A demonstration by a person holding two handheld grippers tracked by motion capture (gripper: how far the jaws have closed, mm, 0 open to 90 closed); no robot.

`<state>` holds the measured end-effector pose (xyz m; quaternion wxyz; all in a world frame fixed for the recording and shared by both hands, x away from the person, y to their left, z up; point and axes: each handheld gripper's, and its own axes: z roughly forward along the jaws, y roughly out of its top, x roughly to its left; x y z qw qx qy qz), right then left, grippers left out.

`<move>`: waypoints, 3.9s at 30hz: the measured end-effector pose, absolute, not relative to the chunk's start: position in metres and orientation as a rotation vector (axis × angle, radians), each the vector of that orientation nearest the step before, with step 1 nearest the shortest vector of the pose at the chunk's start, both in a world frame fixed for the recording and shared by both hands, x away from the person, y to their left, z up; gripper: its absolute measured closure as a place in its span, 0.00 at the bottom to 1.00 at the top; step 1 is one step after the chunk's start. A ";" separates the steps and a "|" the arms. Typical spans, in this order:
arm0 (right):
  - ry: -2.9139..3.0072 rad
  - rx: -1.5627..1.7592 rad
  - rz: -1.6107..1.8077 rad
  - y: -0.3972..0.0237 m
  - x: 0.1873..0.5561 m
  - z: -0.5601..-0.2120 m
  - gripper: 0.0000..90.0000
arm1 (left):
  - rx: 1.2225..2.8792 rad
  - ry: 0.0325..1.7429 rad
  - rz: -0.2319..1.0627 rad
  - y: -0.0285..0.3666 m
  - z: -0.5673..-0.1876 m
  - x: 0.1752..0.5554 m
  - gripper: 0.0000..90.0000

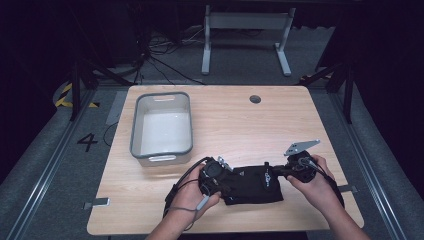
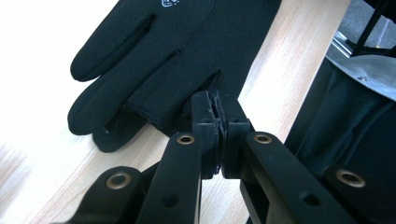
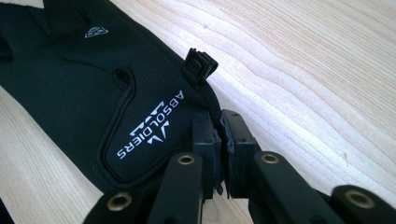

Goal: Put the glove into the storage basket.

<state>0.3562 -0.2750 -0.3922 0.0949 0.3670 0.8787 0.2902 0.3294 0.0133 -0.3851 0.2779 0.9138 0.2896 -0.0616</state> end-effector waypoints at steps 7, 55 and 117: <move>2.603 1.102 0.858 -0.278 0.357 -0.395 0.95 | 2.463 0.771 -0.200 0.009 -0.390 0.331 0.97; 2.529 1.183 0.842 -0.296 0.342 -0.387 0.88 | 2.365 0.760 -0.076 0.011 -0.384 0.345 0.82; 2.516 1.260 0.852 -0.330 0.325 -0.397 0.82 | 2.542 0.481 -0.027 -0.066 -0.428 0.371 0.41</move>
